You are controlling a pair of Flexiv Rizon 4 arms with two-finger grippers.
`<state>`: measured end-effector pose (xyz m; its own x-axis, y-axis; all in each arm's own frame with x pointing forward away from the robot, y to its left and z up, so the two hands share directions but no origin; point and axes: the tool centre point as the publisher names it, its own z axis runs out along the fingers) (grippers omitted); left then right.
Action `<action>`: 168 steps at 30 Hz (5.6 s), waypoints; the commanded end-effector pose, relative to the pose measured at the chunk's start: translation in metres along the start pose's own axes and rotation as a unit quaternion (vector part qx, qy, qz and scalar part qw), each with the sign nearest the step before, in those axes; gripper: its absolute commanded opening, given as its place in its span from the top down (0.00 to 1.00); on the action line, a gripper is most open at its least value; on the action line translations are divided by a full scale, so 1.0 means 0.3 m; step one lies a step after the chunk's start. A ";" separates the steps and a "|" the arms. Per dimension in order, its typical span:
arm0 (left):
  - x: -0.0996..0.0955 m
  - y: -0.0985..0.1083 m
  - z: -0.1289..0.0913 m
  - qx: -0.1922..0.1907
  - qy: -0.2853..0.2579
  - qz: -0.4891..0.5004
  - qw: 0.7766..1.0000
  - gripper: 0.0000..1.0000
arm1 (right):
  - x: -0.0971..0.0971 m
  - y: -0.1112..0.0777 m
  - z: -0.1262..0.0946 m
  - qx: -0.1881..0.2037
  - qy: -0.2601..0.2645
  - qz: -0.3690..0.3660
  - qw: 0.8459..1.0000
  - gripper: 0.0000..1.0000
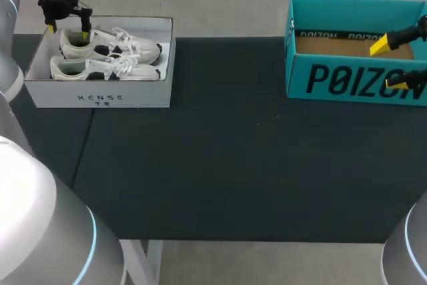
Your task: Take the shoe out of the shoebox, open the shoe tongue, remove and reinsert the insole, then place the shoe into the shoebox
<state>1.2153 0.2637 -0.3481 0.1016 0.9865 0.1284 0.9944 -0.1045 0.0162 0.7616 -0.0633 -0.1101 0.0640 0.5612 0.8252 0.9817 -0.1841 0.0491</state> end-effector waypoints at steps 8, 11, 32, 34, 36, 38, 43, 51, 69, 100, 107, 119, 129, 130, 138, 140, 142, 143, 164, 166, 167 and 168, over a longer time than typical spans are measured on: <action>-0.013 -0.303 -0.222 -0.088 -0.020 -0.058 0.994 0.00 | 0.000 -0.001 0.003 -0.001 -0.001 0.001 1.000 0.00; -0.012 -0.346 -0.240 -0.071 -0.038 -0.063 0.995 0.00 | 0.000 -0.001 0.003 -0.001 -0.001 0.001 1.000 0.00; 0.001 -0.446 -0.159 -0.036 -0.045 -0.069 0.996 0.00 | 0.000 -0.001 0.003 -0.001 -0.001 0.001 1.000 0.00; 0.002 -0.456 -0.144 -0.031 -0.046 -0.067 0.996 0.00 | 0.000 -0.001 0.003 -0.001 -0.001 0.001 1.000 0.00; -0.001 -0.465 -0.134 -0.030 -0.043 -0.067 0.996 0.00 | 0.000 -0.001 0.003 -0.001 -0.001 0.001 1.000 0.00; -0.011 -0.466 -0.119 -0.030 -0.036 -0.066 0.997 0.00 | 0.000 -0.001 0.003 -0.001 -0.001 0.001 1.000 0.00; -0.051 -0.472 -0.077 -0.030 -0.038 -0.061 0.997 0.00 | 0.000 -0.001 0.003 -0.001 -0.001 0.001 1.000 0.00; -0.061 -0.478 0.010 -0.008 -0.051 -0.048 0.997 0.00 | 0.000 -0.001 0.003 -0.001 -0.001 0.001 1.000 0.00; -0.047 -0.474 0.101 0.025 -0.065 -0.050 0.996 0.24 | 0.000 -0.001 0.003 -0.001 -0.001 0.001 1.000 0.00; -0.030 -0.485 0.159 0.037 -0.059 -0.025 0.997 1.00 | 0.000 -0.001 0.003 -0.001 -0.001 0.001 1.000 0.00; 0.012 -0.478 0.134 0.035 -0.042 -0.022 0.998 1.00 | 0.000 -0.001 0.003 -0.001 -0.001 0.001 1.000 0.00; 0.054 -0.474 0.158 0.050 -0.041 -0.014 0.998 1.00 | 0.000 -0.001 0.003 -0.001 -0.001 0.001 1.000 0.00; 0.073 -0.479 0.126 0.039 -0.041 -0.028 0.998 1.00 | 0.000 -0.001 0.003 -0.001 -0.001 0.001 1.000 0.00; 0.062 -0.484 0.110 0.033 -0.041 -0.031 0.998 1.00 | 0.000 -0.001 0.003 -0.001 -0.001 0.001 1.000 0.00; 0.008 -0.501 -0.060 -0.012 -0.043 -0.081 0.996 1.00 | 0.000 -0.001 0.003 -0.001 -0.001 0.001 1.000 0.00; 0.003 -0.503 -0.108 -0.021 -0.042 -0.086 0.995 1.00 | 0.000 -0.001 0.003 -0.001 -0.001 0.001 1.000 0.00; 0.005 -0.508 -0.159 -0.031 -0.049 -0.090 0.994 1.00 | 0.000 -0.001 0.003 -0.001 -0.001 0.001 1.000 0.00; 0.006 -0.512 -0.185 -0.039 -0.052 -0.085 0.994 1.00 | 0.000 -0.001 0.003 -0.001 -0.001 0.001 1.000 0.00; -0.184 -0.737 -0.497 -0.060 -0.070 -0.077 0.993 1.00 | 0.000 -0.001 0.003 -0.001 -0.001 0.001 1.000 0.00; -0.184 -0.737 -0.497 -0.060 -0.070 -0.077 0.993 1.00 | 0.000 -0.001 0.003 -0.001 -0.001 0.001 1.000 0.00; -0.184 -0.737 -0.497 -0.060 -0.070 -0.077 0.993 1.00 | 0.000 -0.001 0.003 -0.001 -0.001 0.001 1.000 0.00; -0.184 -0.737 -0.497 -0.060 -0.070 -0.077 0.993 1.00 | 0.000 -0.001 0.003 -0.001 -0.001 0.001 1.000 0.00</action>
<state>0.9945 0.2114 -0.2135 -0.0410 0.9990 -0.0191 0.9956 0.0425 0.0839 0.7616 -0.0633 -0.1101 0.0640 0.5613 0.8252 0.9817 -0.1841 0.0491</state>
